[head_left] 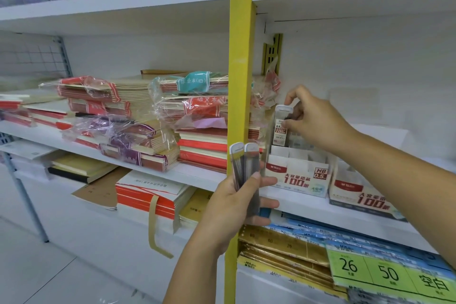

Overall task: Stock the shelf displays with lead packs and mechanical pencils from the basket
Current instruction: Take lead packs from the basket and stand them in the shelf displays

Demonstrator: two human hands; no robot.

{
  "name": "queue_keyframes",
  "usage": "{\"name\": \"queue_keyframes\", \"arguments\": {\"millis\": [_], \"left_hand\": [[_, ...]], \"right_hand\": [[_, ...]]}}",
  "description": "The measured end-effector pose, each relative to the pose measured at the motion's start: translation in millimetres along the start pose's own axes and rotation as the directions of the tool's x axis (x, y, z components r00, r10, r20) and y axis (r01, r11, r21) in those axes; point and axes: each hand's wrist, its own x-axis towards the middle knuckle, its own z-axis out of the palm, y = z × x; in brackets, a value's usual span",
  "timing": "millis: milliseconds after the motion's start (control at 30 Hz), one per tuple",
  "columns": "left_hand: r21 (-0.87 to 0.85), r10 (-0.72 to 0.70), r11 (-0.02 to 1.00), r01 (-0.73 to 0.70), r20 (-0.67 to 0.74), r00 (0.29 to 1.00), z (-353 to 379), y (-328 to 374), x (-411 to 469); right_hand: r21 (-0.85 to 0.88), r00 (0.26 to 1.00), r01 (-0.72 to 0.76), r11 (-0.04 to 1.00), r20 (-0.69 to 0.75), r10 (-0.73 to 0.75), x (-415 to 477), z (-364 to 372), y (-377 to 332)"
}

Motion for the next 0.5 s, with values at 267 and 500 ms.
{"name": "queue_keyframes", "arguments": {"millis": [267,500], "left_hand": [[0.006,0.003,1.0,-0.003,-0.025,1.0,2,2,-1],[0.052,0.031,0.998,-0.031,-0.003,1.0,5,6,-5]], "right_hand": [[-0.305,0.999,0.006,0.952,0.045,0.009,-1,9,11],[0.251,0.987,0.022,0.968,0.147,-0.061,-59,-16,-32]]}}
